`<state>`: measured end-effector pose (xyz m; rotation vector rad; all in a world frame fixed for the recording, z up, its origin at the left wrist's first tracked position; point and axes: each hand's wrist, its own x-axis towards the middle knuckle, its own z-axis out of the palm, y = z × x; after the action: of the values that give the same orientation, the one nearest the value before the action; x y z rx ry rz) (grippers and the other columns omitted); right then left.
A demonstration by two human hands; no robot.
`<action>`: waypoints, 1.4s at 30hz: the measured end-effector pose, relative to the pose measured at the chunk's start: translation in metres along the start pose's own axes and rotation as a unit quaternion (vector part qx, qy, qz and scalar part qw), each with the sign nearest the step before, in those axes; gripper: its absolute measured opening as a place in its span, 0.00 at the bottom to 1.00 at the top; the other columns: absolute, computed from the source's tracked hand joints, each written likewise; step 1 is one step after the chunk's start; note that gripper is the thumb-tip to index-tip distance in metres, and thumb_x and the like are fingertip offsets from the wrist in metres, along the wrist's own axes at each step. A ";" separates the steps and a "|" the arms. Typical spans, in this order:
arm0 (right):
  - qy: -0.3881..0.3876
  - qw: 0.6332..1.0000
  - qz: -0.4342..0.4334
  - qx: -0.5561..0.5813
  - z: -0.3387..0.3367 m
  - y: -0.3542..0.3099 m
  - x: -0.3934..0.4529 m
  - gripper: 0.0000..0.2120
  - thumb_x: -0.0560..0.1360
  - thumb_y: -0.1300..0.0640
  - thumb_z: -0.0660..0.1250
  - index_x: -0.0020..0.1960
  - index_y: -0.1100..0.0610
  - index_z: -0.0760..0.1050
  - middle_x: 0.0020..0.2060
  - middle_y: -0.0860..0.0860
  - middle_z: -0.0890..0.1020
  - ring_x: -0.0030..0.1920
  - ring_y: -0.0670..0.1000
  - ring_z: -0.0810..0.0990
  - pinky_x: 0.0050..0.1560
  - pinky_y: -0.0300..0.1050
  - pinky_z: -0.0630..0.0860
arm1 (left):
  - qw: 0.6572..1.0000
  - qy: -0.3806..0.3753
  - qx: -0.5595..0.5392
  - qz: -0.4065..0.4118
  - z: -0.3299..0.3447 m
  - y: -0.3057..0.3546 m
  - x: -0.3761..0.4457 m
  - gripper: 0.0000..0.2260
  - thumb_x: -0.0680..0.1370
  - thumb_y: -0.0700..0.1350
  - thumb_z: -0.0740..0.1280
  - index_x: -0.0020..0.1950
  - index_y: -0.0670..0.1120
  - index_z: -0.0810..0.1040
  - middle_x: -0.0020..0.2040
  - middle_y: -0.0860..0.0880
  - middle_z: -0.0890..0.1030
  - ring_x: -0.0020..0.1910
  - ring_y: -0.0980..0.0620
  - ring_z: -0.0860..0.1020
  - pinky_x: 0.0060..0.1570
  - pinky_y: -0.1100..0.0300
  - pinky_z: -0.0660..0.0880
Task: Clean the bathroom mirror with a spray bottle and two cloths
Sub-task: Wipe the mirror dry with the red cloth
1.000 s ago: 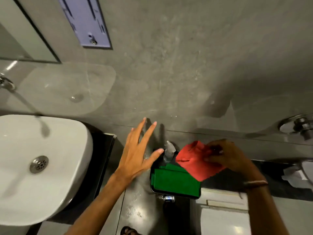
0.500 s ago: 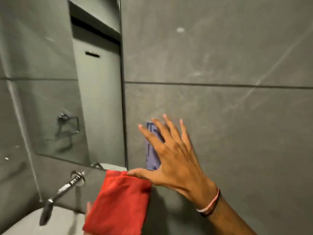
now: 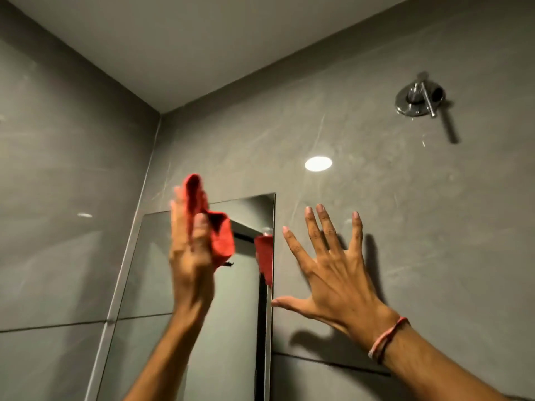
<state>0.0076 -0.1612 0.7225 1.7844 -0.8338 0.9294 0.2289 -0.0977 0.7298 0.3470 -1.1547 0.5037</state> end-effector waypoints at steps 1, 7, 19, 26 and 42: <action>-0.010 1.000 0.003 -0.015 0.003 0.005 0.007 0.57 0.65 0.17 0.53 0.85 0.47 0.52 0.84 0.65 0.47 0.84 0.67 0.43 0.73 0.85 0.44 | 0.995 -0.040 0.096 0.000 0.019 0.000 0.005 0.27 0.81 0.63 0.54 0.79 0.66 0.51 0.84 0.53 0.55 0.82 0.48 0.58 0.74 0.42 0.68; -0.023 0.998 0.012 -0.050 0.038 0.014 0.011 0.55 0.67 0.16 0.43 0.85 0.47 0.43 0.83 0.65 0.38 0.83 0.68 0.36 0.75 0.80 0.34 | 0.899 -0.202 0.385 0.050 0.083 -0.068 -0.010 0.30 0.80 0.61 0.49 0.81 0.59 0.48 0.84 0.47 0.43 0.83 0.45 0.42 0.79 0.36 0.51; 0.012 0.993 0.019 -0.115 0.055 -0.005 0.029 0.49 0.70 0.19 0.40 0.84 0.44 0.46 0.83 0.66 0.43 0.84 0.67 0.44 0.76 0.79 0.41 | 0.915 -0.133 0.381 0.031 0.060 -0.117 0.059 0.28 0.81 0.58 0.53 0.81 0.57 0.54 0.84 0.46 0.51 0.83 0.44 0.49 0.80 0.37 0.51; 0.050 0.990 0.016 -0.129 0.059 -0.003 0.026 0.47 0.72 0.20 0.44 0.84 0.45 0.53 0.83 0.65 0.52 0.84 0.67 0.51 0.77 0.80 0.47 | 0.923 -0.045 0.377 -0.058 -0.033 -0.195 0.106 0.26 0.79 0.54 0.53 0.78 0.63 0.58 0.83 0.45 0.58 0.82 0.45 0.54 0.78 0.39 0.59; 0.054 0.992 0.002 -0.112 0.058 -0.009 0.024 0.47 0.74 0.21 0.42 0.85 0.47 0.52 0.84 0.65 0.51 0.84 0.68 0.49 0.75 0.83 0.48 | 0.802 0.129 0.390 -0.434 -0.242 -0.220 -0.270 0.23 0.84 0.39 0.55 0.80 0.43 0.60 0.82 0.38 0.57 0.81 0.38 0.57 0.79 0.44 0.55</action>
<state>0.0400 -0.2158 0.7226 1.5273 -0.8386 0.8895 0.4530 -0.2127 0.3884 1.4061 -0.3662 0.1621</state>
